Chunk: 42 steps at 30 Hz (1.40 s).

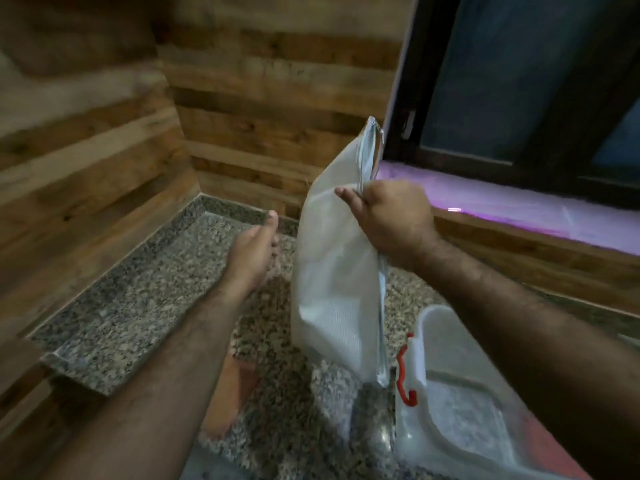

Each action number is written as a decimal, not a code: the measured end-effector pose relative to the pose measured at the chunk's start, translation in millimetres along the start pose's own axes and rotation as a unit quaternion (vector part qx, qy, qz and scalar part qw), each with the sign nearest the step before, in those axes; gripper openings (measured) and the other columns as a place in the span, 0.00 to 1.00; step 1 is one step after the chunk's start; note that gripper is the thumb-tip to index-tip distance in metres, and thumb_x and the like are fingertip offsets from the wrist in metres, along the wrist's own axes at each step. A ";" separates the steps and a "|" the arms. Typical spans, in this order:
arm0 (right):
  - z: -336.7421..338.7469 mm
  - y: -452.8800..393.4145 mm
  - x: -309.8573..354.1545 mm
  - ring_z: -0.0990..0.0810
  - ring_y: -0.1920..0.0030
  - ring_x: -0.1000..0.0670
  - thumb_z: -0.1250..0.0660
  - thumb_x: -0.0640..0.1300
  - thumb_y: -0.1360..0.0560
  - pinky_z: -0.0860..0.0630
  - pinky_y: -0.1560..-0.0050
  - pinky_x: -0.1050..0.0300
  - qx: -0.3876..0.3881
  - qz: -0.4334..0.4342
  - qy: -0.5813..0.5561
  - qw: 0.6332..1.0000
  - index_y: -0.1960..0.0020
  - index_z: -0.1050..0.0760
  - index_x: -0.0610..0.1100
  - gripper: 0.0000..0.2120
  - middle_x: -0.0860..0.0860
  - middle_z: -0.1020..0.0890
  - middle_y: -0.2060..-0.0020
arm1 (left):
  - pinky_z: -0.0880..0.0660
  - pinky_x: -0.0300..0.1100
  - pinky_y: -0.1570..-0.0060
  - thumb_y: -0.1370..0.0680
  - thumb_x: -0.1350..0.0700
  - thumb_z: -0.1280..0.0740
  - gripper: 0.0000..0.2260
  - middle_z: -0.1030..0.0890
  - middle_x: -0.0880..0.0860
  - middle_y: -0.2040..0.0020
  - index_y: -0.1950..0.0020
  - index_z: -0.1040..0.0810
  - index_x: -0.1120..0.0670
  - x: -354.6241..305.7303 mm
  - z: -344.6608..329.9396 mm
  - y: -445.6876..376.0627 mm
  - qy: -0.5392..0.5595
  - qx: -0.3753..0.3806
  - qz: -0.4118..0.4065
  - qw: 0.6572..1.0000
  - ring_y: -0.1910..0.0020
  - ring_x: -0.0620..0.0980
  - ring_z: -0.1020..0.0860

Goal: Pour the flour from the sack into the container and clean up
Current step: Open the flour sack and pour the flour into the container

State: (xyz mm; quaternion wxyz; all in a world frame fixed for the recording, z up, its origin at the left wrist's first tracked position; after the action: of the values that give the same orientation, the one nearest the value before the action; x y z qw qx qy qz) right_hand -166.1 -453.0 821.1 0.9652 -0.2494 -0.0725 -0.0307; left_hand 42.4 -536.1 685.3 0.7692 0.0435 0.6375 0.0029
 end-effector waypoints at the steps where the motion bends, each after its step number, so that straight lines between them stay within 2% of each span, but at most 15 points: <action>1: 15.8 -4.4 2.7 0.23 0.69 0.48 0.43 0.66 0.16 0.25 0.66 0.53 -0.021 0.014 0.003 1.000 0.66 0.25 0.45 0.31 0.49 0.23 0.70 | 0.32 0.43 0.67 0.16 0.33 0.40 0.25 0.21 0.53 0.60 0.55 0.22 0.53 -8.2 -3.0 -11.8 0.000 -0.008 0.013 1.000 0.67 0.51 0.26; 3: 43.4 -9.8 9.3 0.20 0.69 0.48 0.44 0.67 0.16 0.21 0.65 0.51 -0.055 0.051 0.018 0.997 0.63 0.22 0.45 0.31 0.49 0.20 0.69 | 0.31 0.44 0.64 0.18 0.29 0.39 0.26 0.20 0.54 0.55 0.51 0.20 0.52 -26.3 -12.1 -30.4 0.009 0.004 0.047 0.999 0.63 0.52 0.25; 7: 86.5 -11.0 10.6 0.19 0.69 0.48 0.55 0.71 0.20 0.18 0.64 0.52 -0.094 0.116 0.059 0.987 0.59 0.17 0.45 0.39 0.50 0.18 0.67 | 0.23 0.44 0.59 0.27 0.20 0.37 0.36 0.20 0.55 0.55 0.53 0.18 0.53 -56.3 -51.6 -44.2 0.090 0.177 0.139 0.970 0.61 0.53 0.22; 8: 96.8 -10.2 8.4 0.19 0.70 0.49 0.57 0.71 0.20 0.19 0.65 0.52 -0.106 0.136 0.069 0.983 0.60 0.17 0.45 0.40 0.50 0.18 0.68 | 0.18 0.49 0.52 0.29 0.20 0.35 0.39 0.16 0.56 0.49 0.48 0.15 0.55 -65.0 -59.4 -43.8 0.096 0.204 0.140 0.964 0.54 0.55 0.17; 10: 114.5 -6.0 2.9 0.21 0.72 0.48 0.57 0.70 0.18 0.21 0.69 0.54 -0.134 0.186 0.089 0.969 0.62 0.19 0.45 0.39 0.50 0.19 0.69 | 0.23 0.65 0.34 0.30 0.23 0.30 0.40 0.15 0.56 0.35 0.34 0.15 0.55 -82.3 -71.7 -37.0 0.104 0.235 0.132 0.957 0.36 0.61 0.17; 12: 126.0 0.8 -2.3 0.22 0.73 0.48 0.55 0.69 0.16 0.25 0.72 0.58 -0.160 0.233 0.102 0.954 0.64 0.20 0.45 0.38 0.50 0.18 0.70 | 0.29 0.63 0.26 0.28 0.32 0.26 0.35 0.18 0.56 0.30 0.30 0.16 0.55 -91.1 -80.9 -35.8 0.144 0.262 0.107 0.948 0.31 0.62 0.20; 14: 133.2 9.3 -8.0 0.20 0.73 0.48 0.52 0.67 0.15 0.28 0.71 0.61 -0.178 0.267 0.107 0.941 0.64 0.19 0.45 0.37 0.50 0.17 0.69 | 0.24 0.57 0.36 0.28 0.36 0.25 0.26 0.18 0.56 0.34 0.40 0.14 0.54 -87.8 -83.3 -38.3 0.140 0.252 0.115 0.951 0.43 0.62 0.18; 17: 147.1 23.6 -22.5 0.20 0.73 0.46 0.53 0.68 0.15 0.23 0.71 0.57 -0.192 0.267 0.079 0.941 0.64 0.18 0.44 0.39 0.49 0.17 0.71 | 0.36 0.37 0.68 0.27 0.39 0.27 0.16 0.26 0.54 0.67 0.61 0.27 0.49 -79.0 -79.4 -29.5 0.101 0.224 0.125 0.961 0.75 0.52 0.34; 20: 161.2 37.2 -44.0 0.24 0.76 0.50 0.50 0.70 0.17 0.28 0.71 0.62 -0.189 0.239 0.044 0.951 0.65 0.17 0.45 0.38 0.51 0.20 0.74 | 0.48 0.32 0.74 0.21 0.45 0.36 0.22 0.37 0.49 0.82 0.72 0.34 0.51 -104.4 -76.7 9.9 0.111 0.229 0.127 0.959 0.84 0.46 0.43; 23: 173.9 52.9 -61.1 0.30 0.79 0.54 0.46 0.70 0.19 0.35 0.71 0.67 -0.191 0.216 0.001 0.958 0.69 0.19 0.44 0.36 0.52 0.24 0.77 | 0.47 0.29 0.80 0.22 0.51 0.35 0.19 0.32 0.48 0.82 0.72 0.26 0.54 -136.4 -67.8 25.1 0.150 0.237 0.087 0.956 0.87 0.43 0.41; 26: 182.4 67.3 -68.2 0.19 0.73 0.53 0.46 0.71 0.19 0.21 0.69 0.60 -0.161 0.191 -0.060 0.966 0.60 0.13 0.45 0.36 0.50 0.15 0.70 | 0.42 0.29 0.86 0.17 0.50 0.35 0.17 0.27 0.49 0.77 0.64 0.22 0.55 -166.8 -52.4 37.7 0.181 0.190 0.065 0.963 0.87 0.41 0.37; 30: 184.8 72.9 -87.5 0.11 0.59 0.52 0.43 0.72 0.23 0.13 0.55 0.52 -0.128 0.104 -0.184 0.969 0.47 0.11 0.46 0.35 0.49 0.10 0.56 | 0.35 0.33 0.79 0.17 0.49 0.33 0.14 0.23 0.51 0.70 0.57 0.18 0.56 -205.5 -43.4 66.0 0.199 0.151 0.033 0.968 0.80 0.44 0.29; 33: 175.4 78.0 -101.3 0.11 0.55 0.53 0.41 0.71 0.26 0.12 0.51 0.51 -0.076 0.052 -0.268 0.959 0.49 0.12 0.45 0.33 0.50 0.11 0.54 | 0.39 0.32 0.83 0.14 0.51 0.35 0.15 0.26 0.49 0.74 0.59 0.22 0.55 -228.2 -40.8 90.6 0.169 0.105 -0.008 0.980 0.83 0.42 0.33; 38: 153.0 98.1 -117.5 0.16 0.62 0.68 0.36 0.68 0.27 0.17 0.58 0.68 -0.020 0.031 -0.320 0.947 0.58 0.22 0.60 0.14 0.65 0.18 0.60 | 0.37 0.32 0.85 0.13 0.53 0.37 0.14 0.26 0.47 0.78 0.57 0.26 0.55 -239.8 -52.8 125.6 0.149 0.082 -0.018 0.985 0.86 0.43 0.32; 42: 126.5 115.2 -136.0 0.13 0.50 0.59 0.35 0.67 0.26 0.14 0.49 0.59 0.009 -0.003 -0.376 0.927 0.48 0.19 0.55 0.18 0.61 0.15 0.53 | 0.41 0.32 0.85 0.12 0.52 0.38 0.16 0.28 0.47 0.78 0.59 0.27 0.55 -234.3 -66.2 132.1 0.114 0.077 -0.025 0.990 0.86 0.42 0.35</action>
State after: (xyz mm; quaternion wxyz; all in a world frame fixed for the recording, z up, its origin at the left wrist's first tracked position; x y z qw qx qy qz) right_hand -305.1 -287.7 854.5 0.8694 -0.2339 -0.4307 0.0633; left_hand -59.7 -414.3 912.2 0.6857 0.0859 0.7203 -0.0607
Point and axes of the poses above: each hand's wrist, its own y-axis away from the middle knuckle, its own z-axis out of the back of the hand, x = y × z, the point moved 6 cm from there along -y, towards the middle knuckle
